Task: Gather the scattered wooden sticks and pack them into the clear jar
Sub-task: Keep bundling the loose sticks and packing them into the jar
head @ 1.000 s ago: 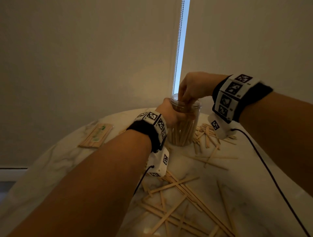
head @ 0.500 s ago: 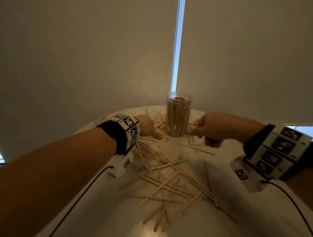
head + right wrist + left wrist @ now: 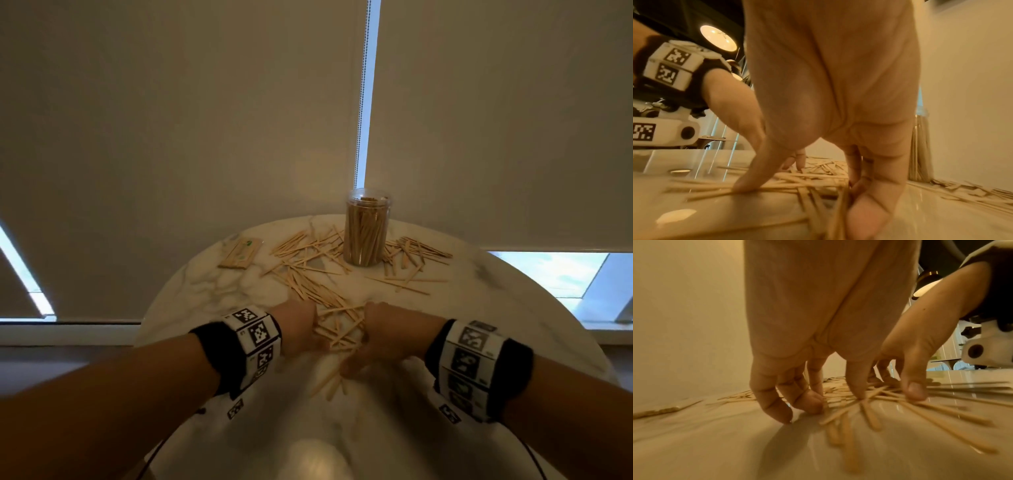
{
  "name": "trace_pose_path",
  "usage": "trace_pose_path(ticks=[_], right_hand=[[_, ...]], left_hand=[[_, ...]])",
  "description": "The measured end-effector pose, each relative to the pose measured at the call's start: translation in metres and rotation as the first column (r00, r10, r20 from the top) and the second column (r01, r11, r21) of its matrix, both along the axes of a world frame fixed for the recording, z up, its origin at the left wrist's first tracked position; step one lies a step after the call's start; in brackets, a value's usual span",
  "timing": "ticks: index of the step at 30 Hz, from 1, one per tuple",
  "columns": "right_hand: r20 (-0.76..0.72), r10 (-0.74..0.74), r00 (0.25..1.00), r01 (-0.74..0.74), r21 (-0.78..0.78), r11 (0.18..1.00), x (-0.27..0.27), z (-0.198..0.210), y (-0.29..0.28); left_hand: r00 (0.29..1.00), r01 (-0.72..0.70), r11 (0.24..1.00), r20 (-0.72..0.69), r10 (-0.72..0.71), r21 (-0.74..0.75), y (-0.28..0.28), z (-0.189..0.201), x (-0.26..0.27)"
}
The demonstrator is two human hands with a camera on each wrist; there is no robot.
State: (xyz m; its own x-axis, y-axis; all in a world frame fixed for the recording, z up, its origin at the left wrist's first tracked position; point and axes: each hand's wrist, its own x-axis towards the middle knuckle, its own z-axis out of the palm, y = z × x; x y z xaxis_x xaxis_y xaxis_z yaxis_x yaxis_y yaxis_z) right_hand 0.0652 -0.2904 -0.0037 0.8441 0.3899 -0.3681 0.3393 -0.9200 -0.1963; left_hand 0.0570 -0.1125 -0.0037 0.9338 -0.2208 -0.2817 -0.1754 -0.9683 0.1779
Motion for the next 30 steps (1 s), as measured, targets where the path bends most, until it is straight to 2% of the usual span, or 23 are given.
trace_pose_path(ticks=[3,6,10,12,14,16,18,20,24,27,30], right_hand=[[0.063,0.027,0.998,-0.028,0.009,1.0,-0.011,0.005,0.011],[0.11,-0.06,0.992,0.053,0.059,0.997,-0.013,0.004,0.013],[0.127,-0.138,0.982,0.115,0.173,0.978,-0.02,0.005,0.013],[0.133,-0.203,0.97,0.172,0.212,0.962,-0.024,0.011,0.009],[0.132,-0.214,0.968,0.198,0.123,0.972,-0.025,0.012,0.0],[0.059,-0.192,0.98,0.189,0.054,0.98,-0.029,0.013,-0.004],[-0.046,-0.156,0.987,0.16,0.106,0.981,-0.031,0.013,-0.005],[-0.071,-0.127,0.989,0.135,0.114,0.984,-0.038,0.018,-0.005],[-0.051,-0.048,0.998,0.042,-0.107,0.993,-0.051,0.017,-0.014],[-0.021,-0.014,1.0,0.011,-0.119,0.993,-0.058,0.012,-0.024],[-0.059,-0.089,0.994,0.079,-0.164,0.983,-0.055,0.012,-0.035]], left_hand=[[0.999,0.039,0.998,0.035,-0.037,-0.055,-0.009,0.0,-0.008],[0.995,0.087,0.994,0.056,-0.083,-0.072,-0.016,-0.005,-0.016],[0.991,-0.059,0.977,0.102,0.082,-0.207,-0.023,-0.007,-0.017],[0.982,-0.149,0.968,0.084,0.169,-0.201,-0.024,-0.004,-0.018],[0.982,-0.175,0.975,0.039,0.182,-0.136,-0.025,-0.003,-0.019],[0.993,-0.116,0.989,-0.034,0.114,-0.089,-0.03,-0.004,-0.022],[0.999,-0.004,0.999,-0.053,0.001,-0.042,-0.037,-0.005,-0.024],[0.998,0.049,0.999,-0.043,-0.048,0.023,-0.044,-0.004,-0.022],[0.998,0.067,0.988,-0.006,-0.067,0.138,-0.045,0.001,-0.012],[0.998,0.052,0.989,-0.032,-0.049,0.136,-0.042,0.006,-0.006],[1.0,0.025,0.996,-0.01,-0.024,0.088,-0.042,0.003,-0.006]])
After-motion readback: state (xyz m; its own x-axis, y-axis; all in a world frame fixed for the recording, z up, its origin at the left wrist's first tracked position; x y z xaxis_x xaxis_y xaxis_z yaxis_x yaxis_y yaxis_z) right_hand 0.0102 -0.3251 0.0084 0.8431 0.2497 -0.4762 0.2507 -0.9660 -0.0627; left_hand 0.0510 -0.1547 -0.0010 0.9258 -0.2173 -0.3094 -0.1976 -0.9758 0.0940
